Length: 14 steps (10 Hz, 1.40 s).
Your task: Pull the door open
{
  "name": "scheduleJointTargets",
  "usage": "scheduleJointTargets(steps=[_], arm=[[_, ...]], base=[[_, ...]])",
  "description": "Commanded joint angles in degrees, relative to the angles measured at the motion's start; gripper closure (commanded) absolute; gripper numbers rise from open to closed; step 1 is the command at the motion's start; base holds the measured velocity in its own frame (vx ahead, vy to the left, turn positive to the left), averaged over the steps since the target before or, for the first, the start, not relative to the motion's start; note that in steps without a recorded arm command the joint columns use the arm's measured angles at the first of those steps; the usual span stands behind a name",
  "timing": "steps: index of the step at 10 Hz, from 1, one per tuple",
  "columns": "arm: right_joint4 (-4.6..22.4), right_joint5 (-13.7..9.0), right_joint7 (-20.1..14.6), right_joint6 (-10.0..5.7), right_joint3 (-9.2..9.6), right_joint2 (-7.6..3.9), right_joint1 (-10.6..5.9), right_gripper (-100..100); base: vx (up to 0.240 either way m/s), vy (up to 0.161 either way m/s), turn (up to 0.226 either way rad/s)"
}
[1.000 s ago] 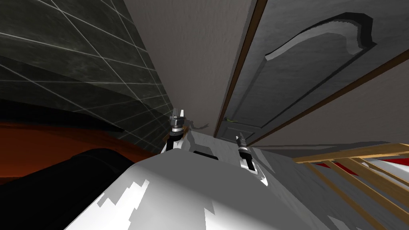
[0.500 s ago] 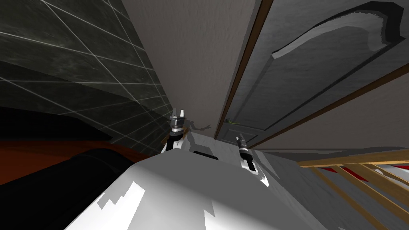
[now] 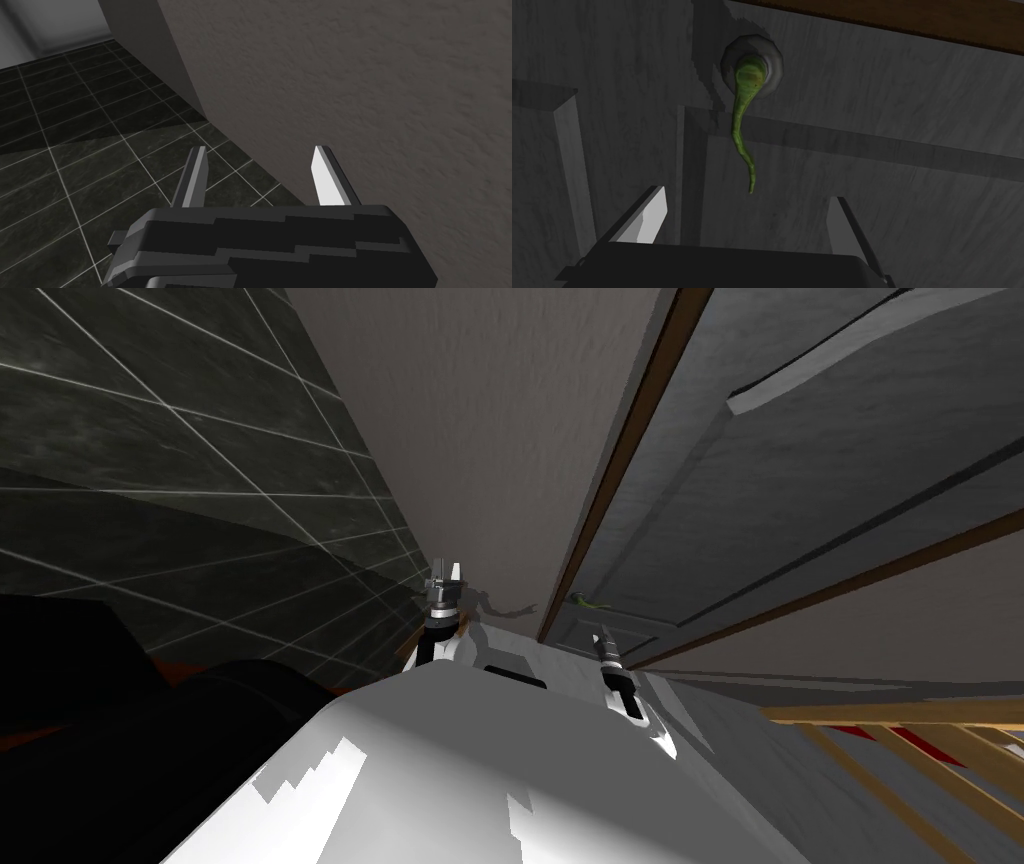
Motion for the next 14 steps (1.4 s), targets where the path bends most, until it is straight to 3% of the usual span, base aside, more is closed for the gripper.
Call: scheduleJointTargets(steps=[1, 3, 10, 12, 13, 14], arm=[[1.91, 0.4, -0.7, -0.32, -0.2, -0.43, -0.67, -100], [1.55, 0.4, -0.76, -0.13, -0.19, -0.46, -0.49, -100], [5.99, -1.79, -0.57, -1.88, -3.32, -2.27, -0.83, -100], [6.64, -1.88, -0.64, -2.25, -3.43, -2.46, -0.99, -100], [6.64, -1.88, -0.64, -2.25, -3.43, -2.46, -0.99, 100], [6.64, -1.88, -0.64, -2.25, -3.43, -2.46, -0.99, 100]], base=[[0.187, 0.022, 0.011], [0.112, 0.019, 0.004], [0.191, -0.013, 0.117], [0.144, -0.007, 0.063], [-0.011, -0.001, -0.018], [-0.032, 0.0, -0.005]])
